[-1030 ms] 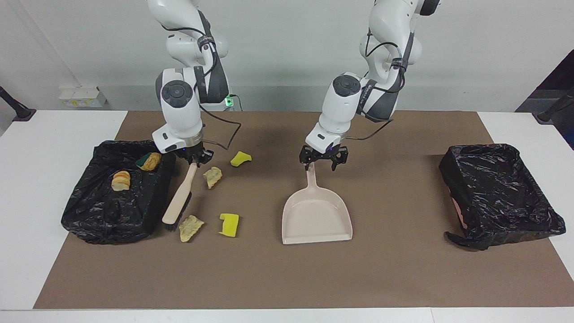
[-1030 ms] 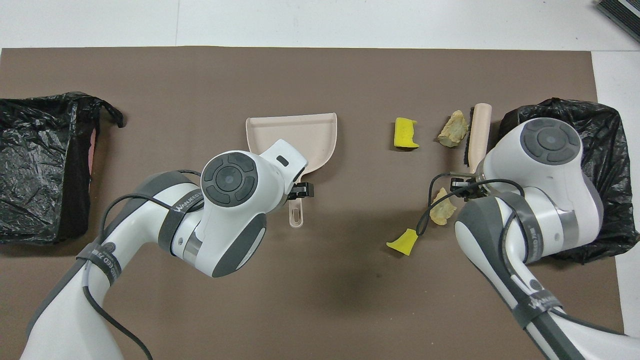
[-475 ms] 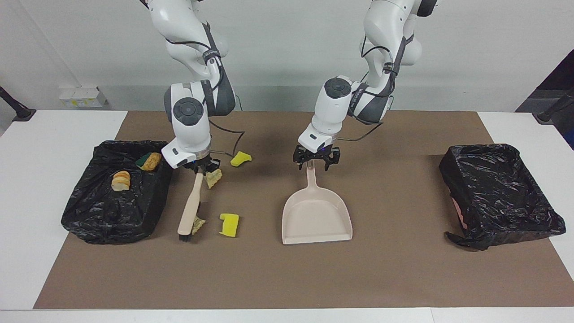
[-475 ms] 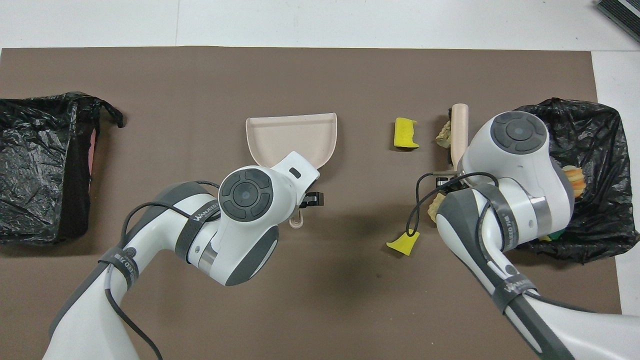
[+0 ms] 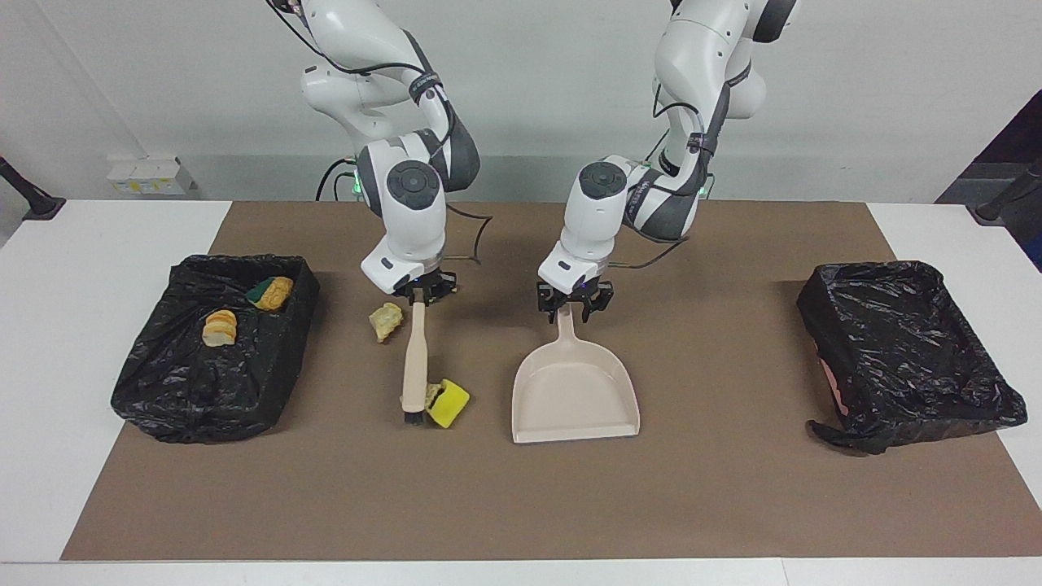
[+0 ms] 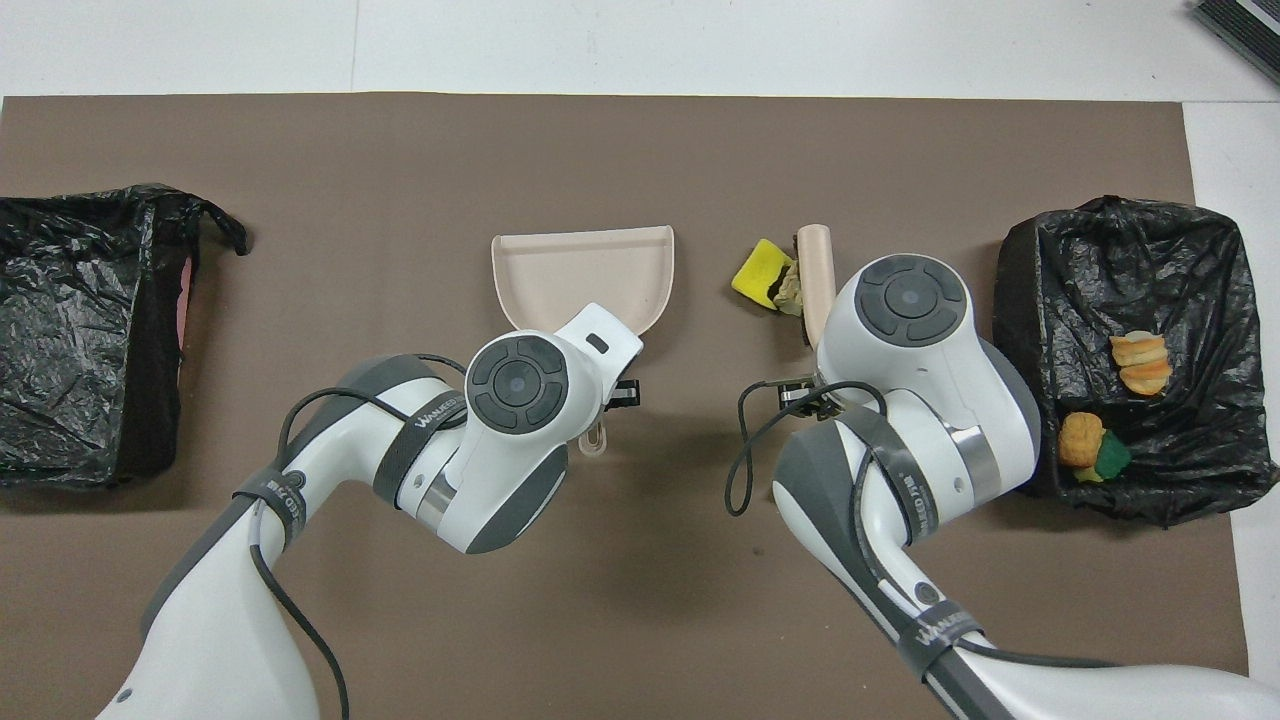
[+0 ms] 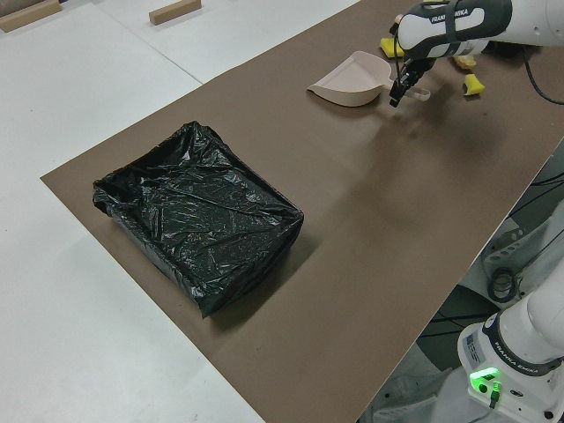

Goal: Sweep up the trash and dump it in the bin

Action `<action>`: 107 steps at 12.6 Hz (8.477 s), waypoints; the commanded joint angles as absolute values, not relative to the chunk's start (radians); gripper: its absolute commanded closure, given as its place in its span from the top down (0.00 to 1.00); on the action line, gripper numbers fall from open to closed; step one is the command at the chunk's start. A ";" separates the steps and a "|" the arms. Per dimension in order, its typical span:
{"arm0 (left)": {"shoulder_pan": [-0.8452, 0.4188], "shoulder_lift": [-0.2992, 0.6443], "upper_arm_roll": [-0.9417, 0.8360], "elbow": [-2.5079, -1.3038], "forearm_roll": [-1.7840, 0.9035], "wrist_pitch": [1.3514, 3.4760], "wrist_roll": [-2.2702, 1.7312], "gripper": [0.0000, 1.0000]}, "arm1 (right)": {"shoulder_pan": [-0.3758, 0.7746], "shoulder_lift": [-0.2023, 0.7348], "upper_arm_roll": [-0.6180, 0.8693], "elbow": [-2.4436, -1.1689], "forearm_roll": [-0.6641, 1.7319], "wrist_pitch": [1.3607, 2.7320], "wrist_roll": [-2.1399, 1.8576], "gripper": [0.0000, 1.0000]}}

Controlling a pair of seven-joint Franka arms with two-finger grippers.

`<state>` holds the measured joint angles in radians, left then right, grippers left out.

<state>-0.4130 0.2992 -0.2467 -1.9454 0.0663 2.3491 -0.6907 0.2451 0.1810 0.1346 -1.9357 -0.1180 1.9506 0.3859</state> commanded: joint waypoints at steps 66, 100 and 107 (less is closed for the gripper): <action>-0.227 0.058 -0.227 -2.134 0.097 2.094 0.973 0.00 | 0.365 0.221 0.133 -1.933 0.095 1.988 0.977 0.00; -0.210 0.136 -0.226 -1.973 0.075 2.001 0.779 0.00 | 0.055 0.254 0.126 -1.852 -0.311 1.922 0.021 0.00; -0.305 0.268 -0.227 -1.775 0.083 1.910 0.624 0.00 | 0.158 0.298 0.135 -1.848 -0.056 1.907 0.054 0.00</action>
<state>-0.2794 0.2483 -0.2369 -1.8230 0.0802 1.9495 0.6580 0.1441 0.2991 0.1322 -1.8515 -0.1313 1.9110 0.0450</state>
